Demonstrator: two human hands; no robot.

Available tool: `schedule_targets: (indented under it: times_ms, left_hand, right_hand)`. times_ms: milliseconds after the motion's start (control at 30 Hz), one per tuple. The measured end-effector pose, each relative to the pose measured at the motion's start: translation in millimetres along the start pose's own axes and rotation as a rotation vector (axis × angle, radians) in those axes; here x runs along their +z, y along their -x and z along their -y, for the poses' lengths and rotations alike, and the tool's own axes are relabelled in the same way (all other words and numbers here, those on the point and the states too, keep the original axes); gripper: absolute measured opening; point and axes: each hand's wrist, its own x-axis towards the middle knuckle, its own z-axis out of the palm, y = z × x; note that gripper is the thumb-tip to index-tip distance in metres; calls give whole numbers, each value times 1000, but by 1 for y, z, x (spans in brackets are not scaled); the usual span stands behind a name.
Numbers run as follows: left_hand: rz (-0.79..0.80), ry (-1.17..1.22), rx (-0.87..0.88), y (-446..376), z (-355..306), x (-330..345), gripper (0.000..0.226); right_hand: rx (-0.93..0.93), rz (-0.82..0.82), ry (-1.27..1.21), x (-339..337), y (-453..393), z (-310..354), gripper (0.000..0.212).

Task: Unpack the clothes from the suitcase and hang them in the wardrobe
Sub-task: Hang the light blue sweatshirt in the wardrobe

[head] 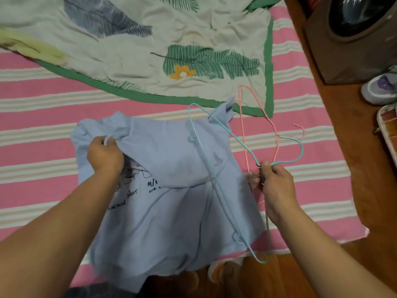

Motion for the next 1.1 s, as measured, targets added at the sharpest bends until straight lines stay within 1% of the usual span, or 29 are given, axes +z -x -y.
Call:
schedule_targets:
  times_ms: [33, 67, 167, 233, 267, 300, 333, 367, 400, 433, 500, 533, 600, 667, 733, 800, 867, 900, 933, 967, 1000, 1033, 1100]
  left_hand:
    - [-11, 45, -27, 3, -2, -10, 25]
    - [12, 65, -27, 8, -4, -21, 27]
    - [199, 0, 66, 39, -5, -48, 26]
    - [321, -64, 110, 69, -8, -55, 27]
    - [352, -83, 125, 83, -10, -55, 29]
    - [368, -88, 136, 95, -11, -52, 33]
    - [369, -89, 136, 107, -13, -49, 36]
    - [365, -79, 129, 114, -11, -45, 37]
    - [364, -56, 112, 120, -9, -41, 35]
    - [369, -33, 87, 124, -7, -38, 31]
    - [407, 8, 16, 130, -4, -37, 15]
    - [422, 24, -13, 131, -3, -39, 10]
    - [409, 12, -27, 130, -4, -48, 17]
    - [309, -10, -34, 123, -11, -65, 25]
    - [203, -17, -50, 120, -24, -84, 21]
    - [140, 22, -85, 118, -49, -97, 16]
    - [141, 94, -173, 116, -81, -110, 27]
    - [158, 119, -165, 117, -98, -116, 30]
    - [182, 96, -120, 119, -116, -125, 31]
    - [208, 27, -22, 121, -130, -134, 31]
    - [229, -50, 81, 123, -142, -145, 31]
    - [235, -98, 160, 124, -152, -156, 31]
    - [241, -101, 244, 122, -169, -179, 28]
  right_hand:
    - [18, -6, -27, -2, 1, 4, 29]
    - [32, -17, -49, -3, 0, 8, 29]
    - [108, -72, -45, -9, -23, 20, 27]
    - [243, 2, -71, -14, -51, 20, 25]
    - [289, 60, -36, -17, -68, 17, 23]
    - [297, 110, 79, -18, -84, 13, 29]
    - [291, 134, 246, -18, -99, 9, 42]
    - [264, 93, 439, -18, -111, 3, 54]
    - [230, 12, 592, -16, -119, -2, 57]
    - [186, -36, 692, -15, -121, -5, 53]
    - [68, -34, 874, -16, -123, -11, 38]
    - [6, -36, 921, -19, -124, -12, 33]
    - [-76, -92, 841, -34, -125, -10, 30]
    - [-69, -194, 690, -51, -124, 11, 41]
    - [-79, -282, 594, -71, -115, 48, 51]
    - [-208, -270, 603, -89, -98, 92, 51]
    - [-362, -187, 695, -100, -76, 130, 47]
    - [-426, -122, 770, -103, -64, 146, 45]
    - [-494, -64, 841, -105, -52, 160, 43]
    - [-559, -24, 880, -108, -37, 172, 41]
    - [-602, -12, 862, -112, -19, 183, 40]
    - [-632, -11, 793, -115, -2, 191, 40]
    - [-638, -22, 614, -118, 31, 199, 42]
